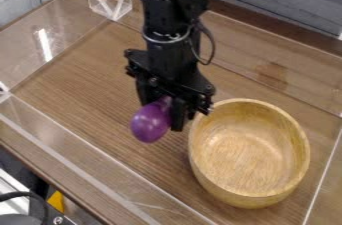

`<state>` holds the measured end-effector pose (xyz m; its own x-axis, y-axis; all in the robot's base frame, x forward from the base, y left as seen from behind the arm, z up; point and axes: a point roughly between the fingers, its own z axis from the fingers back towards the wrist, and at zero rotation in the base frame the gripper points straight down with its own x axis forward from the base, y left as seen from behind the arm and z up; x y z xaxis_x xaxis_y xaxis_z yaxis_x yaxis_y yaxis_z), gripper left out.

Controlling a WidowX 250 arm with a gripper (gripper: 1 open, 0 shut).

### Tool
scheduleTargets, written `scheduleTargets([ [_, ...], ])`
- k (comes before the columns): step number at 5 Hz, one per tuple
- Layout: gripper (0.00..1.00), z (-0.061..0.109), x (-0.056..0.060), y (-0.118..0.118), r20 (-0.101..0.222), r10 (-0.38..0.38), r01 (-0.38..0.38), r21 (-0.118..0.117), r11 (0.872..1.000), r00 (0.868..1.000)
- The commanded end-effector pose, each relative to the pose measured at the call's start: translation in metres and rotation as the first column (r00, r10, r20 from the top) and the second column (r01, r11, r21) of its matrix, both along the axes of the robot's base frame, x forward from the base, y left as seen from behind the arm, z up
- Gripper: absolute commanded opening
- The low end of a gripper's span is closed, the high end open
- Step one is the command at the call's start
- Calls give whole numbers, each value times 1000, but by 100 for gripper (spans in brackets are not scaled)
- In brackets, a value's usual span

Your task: Put the purple eggplant in the brown bowl

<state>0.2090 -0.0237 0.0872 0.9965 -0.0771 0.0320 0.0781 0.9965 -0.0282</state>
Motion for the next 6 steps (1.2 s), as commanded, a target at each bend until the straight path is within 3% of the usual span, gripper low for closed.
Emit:
scheduleTargets([
  [1,0,20,8,-11,73,-20,20,-1,1000,997],
  [3,0,30,4,-22,88,-33,33,2,999,996],
  [6,0,23,-5,-50,56,-69,70,-15,997,996],
])
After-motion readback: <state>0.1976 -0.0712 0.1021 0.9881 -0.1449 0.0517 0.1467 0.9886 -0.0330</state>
